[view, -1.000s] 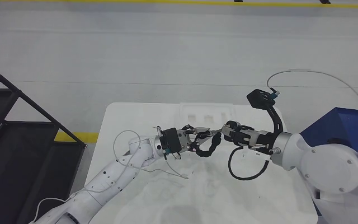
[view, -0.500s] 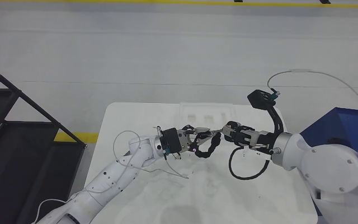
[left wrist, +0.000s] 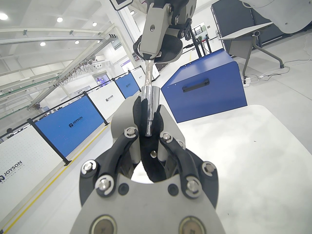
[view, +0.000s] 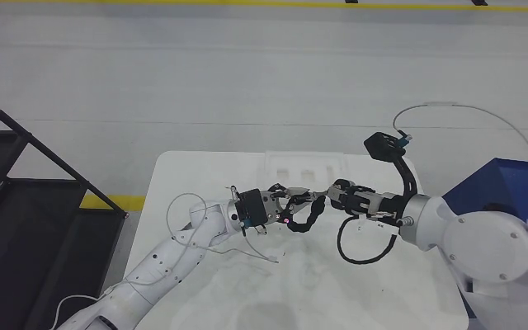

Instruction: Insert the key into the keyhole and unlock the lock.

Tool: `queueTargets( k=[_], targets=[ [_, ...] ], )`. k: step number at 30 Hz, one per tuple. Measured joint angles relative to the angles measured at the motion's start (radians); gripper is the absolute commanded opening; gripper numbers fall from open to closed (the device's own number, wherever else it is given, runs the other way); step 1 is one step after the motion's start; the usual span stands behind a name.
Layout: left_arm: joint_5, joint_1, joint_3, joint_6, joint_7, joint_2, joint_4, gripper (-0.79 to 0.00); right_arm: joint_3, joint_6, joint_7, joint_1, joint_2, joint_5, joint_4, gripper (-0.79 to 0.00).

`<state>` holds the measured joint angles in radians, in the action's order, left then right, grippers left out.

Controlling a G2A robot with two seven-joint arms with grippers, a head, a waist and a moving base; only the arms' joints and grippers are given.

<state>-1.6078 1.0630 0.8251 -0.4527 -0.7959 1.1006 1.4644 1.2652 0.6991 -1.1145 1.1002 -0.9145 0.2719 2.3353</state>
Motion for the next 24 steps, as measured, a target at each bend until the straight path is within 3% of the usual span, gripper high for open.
queueTargets(
  k=[24],
  targets=[
    [-0.026, 0.011, 0.018, -0.001, 0.006, 0.014, -0.004, -0.785, -0.03, 0.015, 0.009, -0.013, 0.016, -0.017, 0.001, -0.785]
  ],
)
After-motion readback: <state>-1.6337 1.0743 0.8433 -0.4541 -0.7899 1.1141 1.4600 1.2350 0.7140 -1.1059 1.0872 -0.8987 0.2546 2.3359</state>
